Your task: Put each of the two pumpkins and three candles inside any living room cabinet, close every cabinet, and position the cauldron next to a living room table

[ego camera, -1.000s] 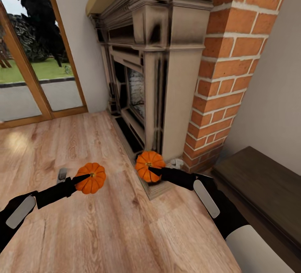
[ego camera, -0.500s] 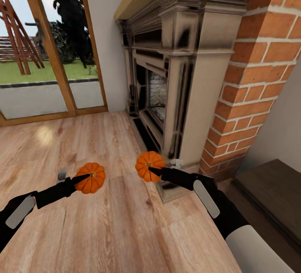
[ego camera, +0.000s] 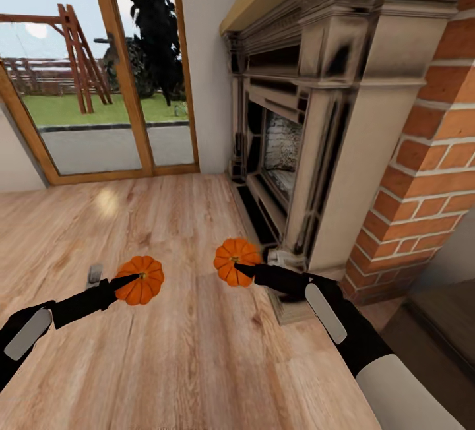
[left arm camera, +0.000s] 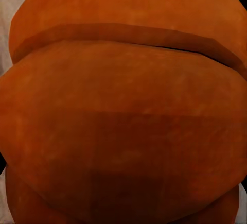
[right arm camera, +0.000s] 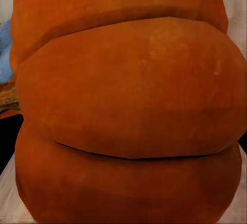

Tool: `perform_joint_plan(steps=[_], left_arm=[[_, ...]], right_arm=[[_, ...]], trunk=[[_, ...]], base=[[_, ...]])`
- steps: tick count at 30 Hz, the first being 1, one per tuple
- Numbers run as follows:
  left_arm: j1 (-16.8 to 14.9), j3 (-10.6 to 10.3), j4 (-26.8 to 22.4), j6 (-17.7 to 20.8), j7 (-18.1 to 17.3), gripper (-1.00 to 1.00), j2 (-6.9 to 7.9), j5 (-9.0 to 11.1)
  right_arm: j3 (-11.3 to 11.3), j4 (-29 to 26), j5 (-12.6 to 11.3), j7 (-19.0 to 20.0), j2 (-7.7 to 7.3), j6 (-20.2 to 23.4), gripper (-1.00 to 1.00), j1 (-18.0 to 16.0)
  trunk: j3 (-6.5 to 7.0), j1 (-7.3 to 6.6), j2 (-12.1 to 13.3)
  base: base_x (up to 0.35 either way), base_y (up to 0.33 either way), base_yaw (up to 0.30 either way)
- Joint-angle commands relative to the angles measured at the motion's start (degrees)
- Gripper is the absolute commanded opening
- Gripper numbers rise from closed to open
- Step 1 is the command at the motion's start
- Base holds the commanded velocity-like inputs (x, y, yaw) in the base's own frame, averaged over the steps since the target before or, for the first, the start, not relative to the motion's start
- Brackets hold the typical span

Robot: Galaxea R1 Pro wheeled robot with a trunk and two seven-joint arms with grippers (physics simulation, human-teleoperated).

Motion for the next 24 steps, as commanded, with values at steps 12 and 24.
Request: perform_joint_plan(steps=[12, 24], left_arm=[[0.0, 0.1, -0.1, 0.2, 0.0, -1.00, 0.03, 0.4], [0.0, 0.1, 0.0, 0.2, 0.0, -1.00, 0.03, 0.4]], right_arm=[[0.0, 0.0, -0.4, 0.0, 0.01, 0.0, -1.00, 0.0], [0.0, 0.0, -0.4, 0.0, 0.01, 0.0, -1.00, 0.0]], trunk=[[0.01, -0.01, 0.0], [0.01, -0.01, 0.0]], base=[[0.000, 0.000, 0.293], [0.000, 0.000, 0.293]])
